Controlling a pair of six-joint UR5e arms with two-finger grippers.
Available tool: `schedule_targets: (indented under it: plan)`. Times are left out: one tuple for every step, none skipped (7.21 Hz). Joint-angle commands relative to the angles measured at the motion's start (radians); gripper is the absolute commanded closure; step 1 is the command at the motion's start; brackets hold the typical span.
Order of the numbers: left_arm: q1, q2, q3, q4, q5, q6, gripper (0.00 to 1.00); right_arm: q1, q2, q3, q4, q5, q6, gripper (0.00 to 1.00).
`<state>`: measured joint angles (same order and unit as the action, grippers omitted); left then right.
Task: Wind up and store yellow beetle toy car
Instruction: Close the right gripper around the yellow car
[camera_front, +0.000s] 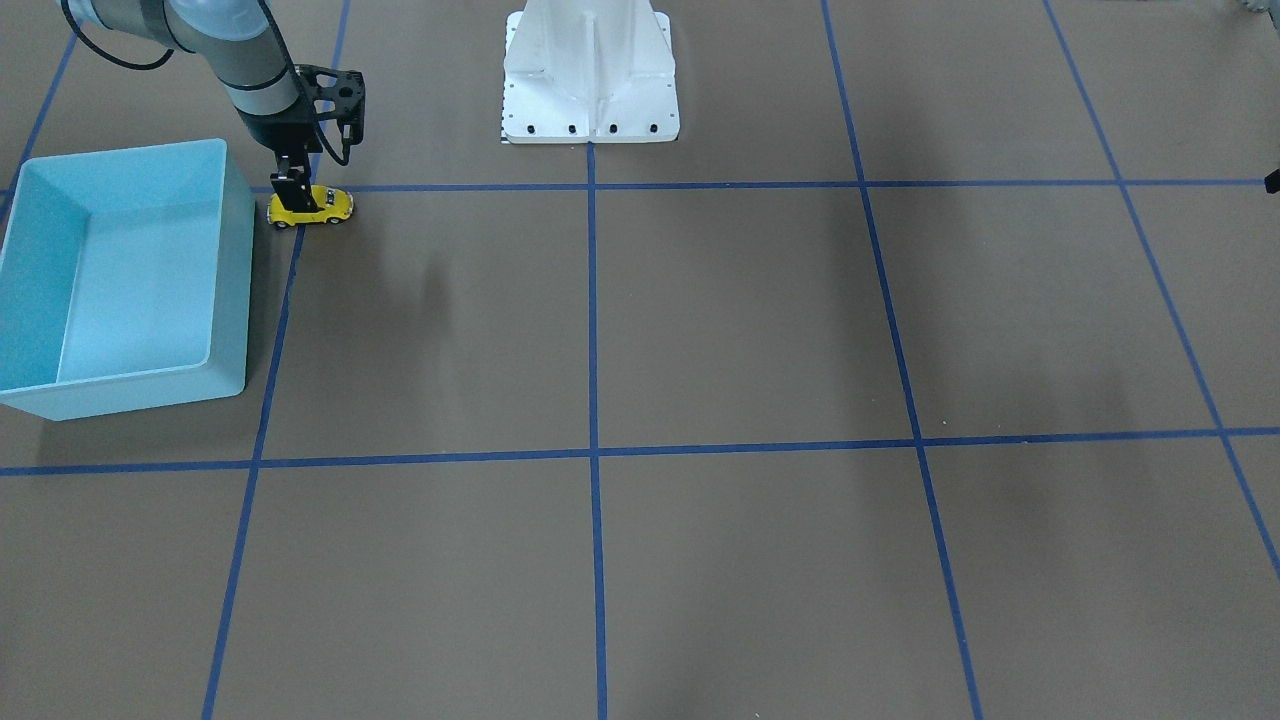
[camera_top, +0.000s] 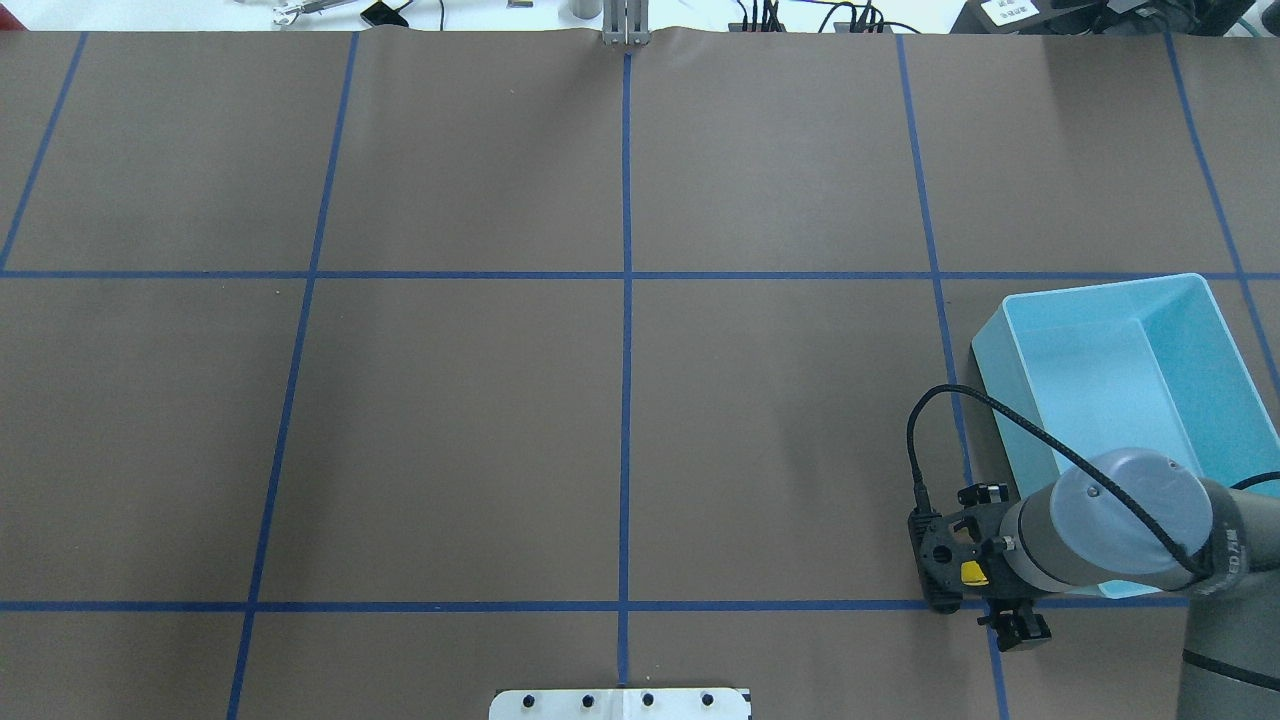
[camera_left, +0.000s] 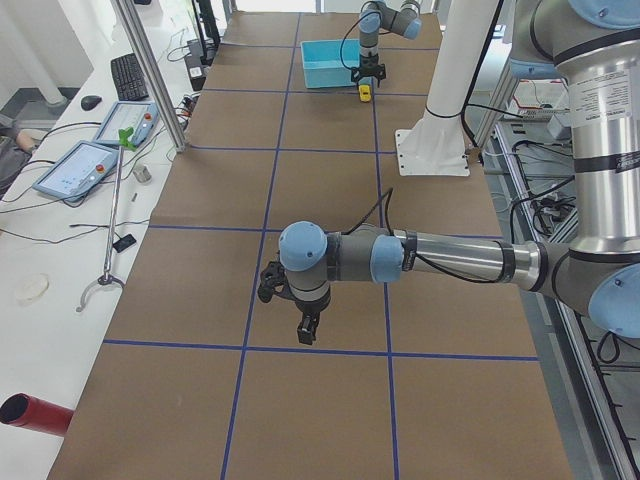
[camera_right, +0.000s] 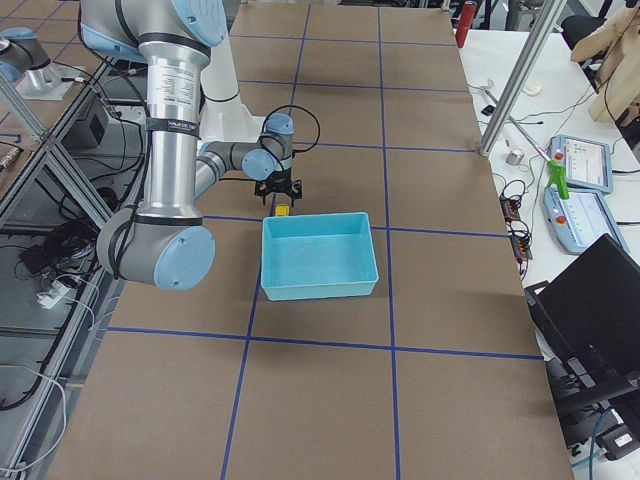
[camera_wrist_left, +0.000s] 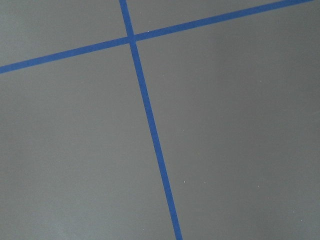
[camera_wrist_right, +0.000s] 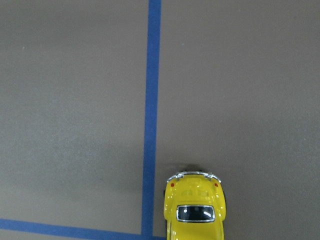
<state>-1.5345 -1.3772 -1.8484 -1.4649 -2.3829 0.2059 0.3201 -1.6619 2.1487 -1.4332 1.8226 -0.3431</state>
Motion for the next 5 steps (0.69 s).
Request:
schedule_targets:
  plan:
    - [-0.009,0.018,-0.006,0.0,-0.001,0.001,0.0,-0.024,0.002,-0.006,-0.001,-0.037,-0.029,0.0]
    - [-0.012,0.017,-0.005,-0.002,-0.001,0.001,0.0,-0.023,-0.001,-0.013,-0.001,-0.054,-0.054,0.0]
    - [-0.012,0.017,-0.006,0.0,-0.001,0.0,0.0,-0.021,-0.001,-0.018,-0.001,-0.055,-0.056,0.0]
    - [-0.012,0.017,-0.005,0.0,-0.001,0.0,0.0,-0.016,0.001,-0.023,-0.001,-0.055,-0.056,0.0]
    - [-0.013,0.017,-0.005,0.0,-0.001,0.0,0.0,-0.018,0.002,-0.03,-0.001,-0.055,-0.056,0.0]
